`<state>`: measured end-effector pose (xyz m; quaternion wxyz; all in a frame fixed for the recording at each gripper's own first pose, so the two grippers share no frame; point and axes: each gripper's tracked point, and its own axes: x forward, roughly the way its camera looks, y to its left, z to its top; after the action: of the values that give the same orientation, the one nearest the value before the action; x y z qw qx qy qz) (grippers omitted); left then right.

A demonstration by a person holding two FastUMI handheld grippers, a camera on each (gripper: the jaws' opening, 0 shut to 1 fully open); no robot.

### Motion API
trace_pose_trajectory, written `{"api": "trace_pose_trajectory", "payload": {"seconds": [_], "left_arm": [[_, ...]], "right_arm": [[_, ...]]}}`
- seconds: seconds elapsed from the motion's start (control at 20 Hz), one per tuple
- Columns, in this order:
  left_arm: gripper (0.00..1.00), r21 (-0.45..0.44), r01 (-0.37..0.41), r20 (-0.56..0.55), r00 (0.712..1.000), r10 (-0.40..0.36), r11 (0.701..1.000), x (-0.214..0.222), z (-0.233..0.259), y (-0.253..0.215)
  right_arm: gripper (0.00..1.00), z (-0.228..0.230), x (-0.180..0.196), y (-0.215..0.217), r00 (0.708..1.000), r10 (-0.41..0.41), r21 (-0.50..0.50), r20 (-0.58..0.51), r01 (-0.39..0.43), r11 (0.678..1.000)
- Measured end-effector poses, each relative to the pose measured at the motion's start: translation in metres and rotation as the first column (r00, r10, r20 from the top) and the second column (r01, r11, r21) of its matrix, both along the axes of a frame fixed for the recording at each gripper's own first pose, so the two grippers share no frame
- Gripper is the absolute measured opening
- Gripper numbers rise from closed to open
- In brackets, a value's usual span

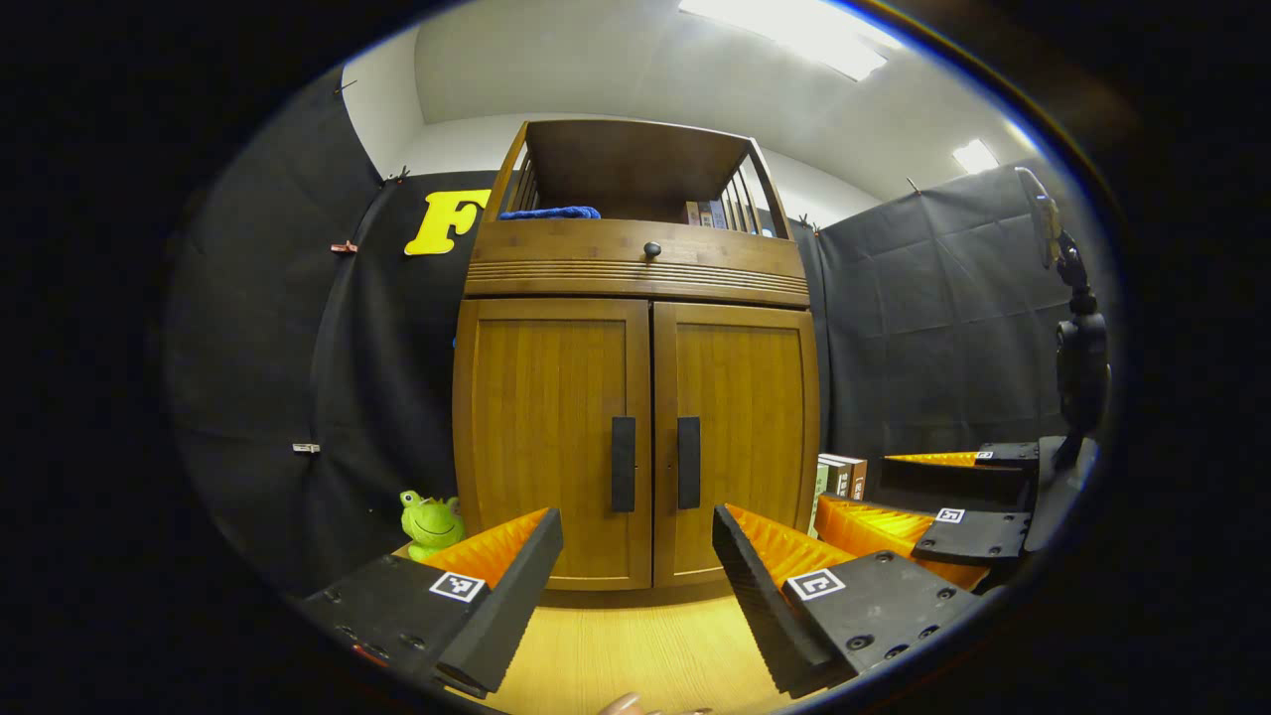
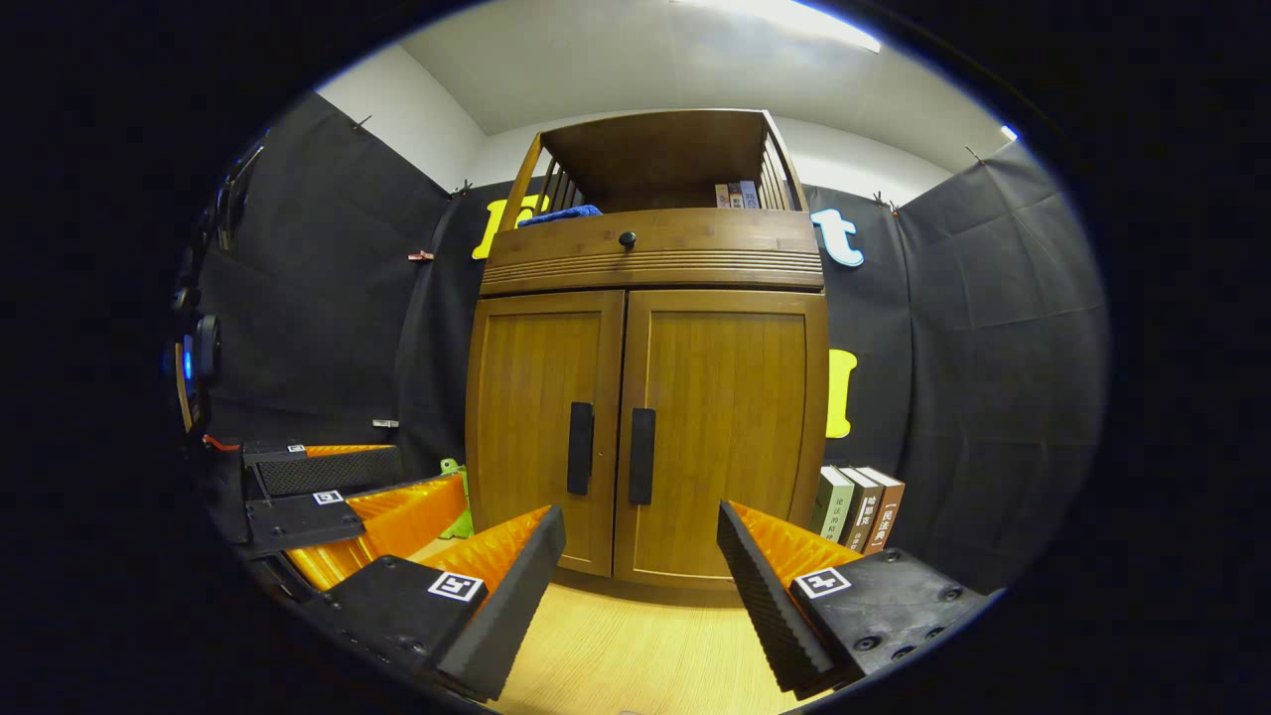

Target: Open the right door of the double-door shoe cabinet with the right hand, and open the left door with the left hand.

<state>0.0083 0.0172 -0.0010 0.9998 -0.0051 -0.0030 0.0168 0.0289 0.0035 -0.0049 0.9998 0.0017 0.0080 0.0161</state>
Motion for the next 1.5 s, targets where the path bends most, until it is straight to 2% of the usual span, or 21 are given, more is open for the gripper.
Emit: {"api": "trace_pose_trajectory", "payload": {"seconds": [0.55, 0.8, 0.85, 0.9, 1.1, 1.5], "left_arm": [[0.95, -0.020, 0.010, -0.011, 1.000, -0.011, 1.000, 0.009, -0.004, 0.014], [0.95, -0.047, 0.007, -0.016, 1.000, -0.008, 0.999, 0.006, -0.004, 0.022], [0.95, -0.048, -0.002, -0.024, 1.000, 0.001, 0.999, 0.005, -0.006, 0.026], [0.94, -0.047, -0.009, -0.031, 0.999, 0.008, 0.999, 0.003, -0.007, 0.029], [0.95, -0.041, -0.019, -0.037, 0.999, 0.017, 0.999, 0.002, -0.008, 0.041], [0.95, -0.040, -0.011, -0.068, 0.998, 0.009, 0.999, 0.003, -0.018, 0.048]], "right_arm": [[0.98, 0.007, 0.054, 0.010, 1.000, -0.008, -0.019, 0.030, 0.008, 1.000], [0.95, 0.000, 0.106, 0.016, 0.999, -0.026, -0.037, 0.040, 0.028, 0.999], [0.98, -0.002, 0.119, 0.016, 0.999, -0.038, -0.036, 0.038, 0.039, 0.999], [0.95, -0.005, 0.132, 0.016, 0.998, -0.048, -0.031, 0.033, 0.049, 0.998], [0.96, -0.022, 0.174, 0.018, 0.997, -0.073, -0.008, 0.018, 0.074, 0.997], [0.96, -0.048, 0.232, 0.006, 0.989, -0.146, -0.027, 0.004, 0.147, 0.989]]}}
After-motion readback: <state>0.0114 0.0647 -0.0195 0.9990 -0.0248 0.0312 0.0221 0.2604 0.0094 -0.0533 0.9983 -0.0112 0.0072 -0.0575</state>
